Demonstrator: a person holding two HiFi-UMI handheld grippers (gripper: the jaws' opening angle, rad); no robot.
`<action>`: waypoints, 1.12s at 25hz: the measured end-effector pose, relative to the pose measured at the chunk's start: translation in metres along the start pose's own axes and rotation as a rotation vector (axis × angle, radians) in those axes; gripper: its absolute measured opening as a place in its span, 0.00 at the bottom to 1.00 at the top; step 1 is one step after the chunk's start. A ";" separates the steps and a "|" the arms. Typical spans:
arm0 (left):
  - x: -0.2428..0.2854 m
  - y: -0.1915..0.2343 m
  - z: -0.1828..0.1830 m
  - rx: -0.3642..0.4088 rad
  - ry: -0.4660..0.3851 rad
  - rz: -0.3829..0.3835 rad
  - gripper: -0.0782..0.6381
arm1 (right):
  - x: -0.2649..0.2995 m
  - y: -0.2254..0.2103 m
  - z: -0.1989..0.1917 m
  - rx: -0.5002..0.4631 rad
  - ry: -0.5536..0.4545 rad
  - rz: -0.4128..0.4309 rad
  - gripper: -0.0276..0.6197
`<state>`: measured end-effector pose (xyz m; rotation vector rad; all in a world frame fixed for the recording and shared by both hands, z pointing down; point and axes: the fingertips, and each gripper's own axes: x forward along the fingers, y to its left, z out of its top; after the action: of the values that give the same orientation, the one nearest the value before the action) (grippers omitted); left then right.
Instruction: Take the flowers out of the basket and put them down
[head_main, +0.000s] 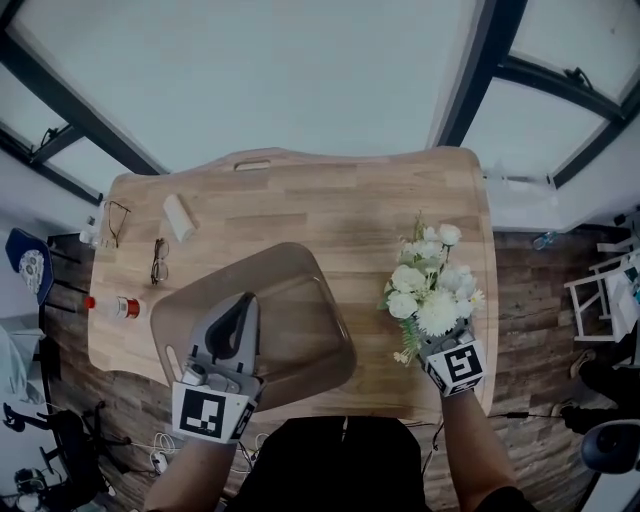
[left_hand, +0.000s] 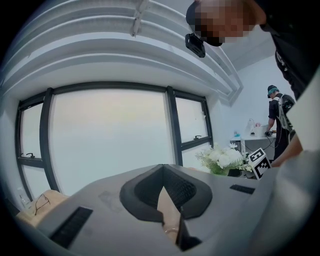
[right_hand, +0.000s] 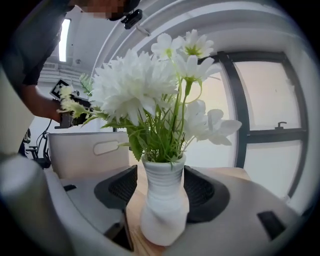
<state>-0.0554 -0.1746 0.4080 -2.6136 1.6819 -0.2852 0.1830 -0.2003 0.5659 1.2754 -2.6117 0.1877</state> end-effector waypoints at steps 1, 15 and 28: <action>-0.001 0.000 0.002 0.001 -0.001 -0.001 0.12 | -0.001 0.001 0.000 0.006 0.003 0.005 0.49; -0.014 -0.011 0.052 0.011 -0.118 -0.031 0.12 | -0.053 0.001 0.004 0.025 0.054 -0.062 0.56; -0.035 -0.026 0.041 -0.002 -0.107 -0.099 0.12 | -0.137 0.006 0.083 0.071 -0.094 -0.199 0.37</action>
<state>-0.0398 -0.1353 0.3661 -2.6661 1.5236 -0.1429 0.2475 -0.1107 0.4497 1.5944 -2.5534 0.1909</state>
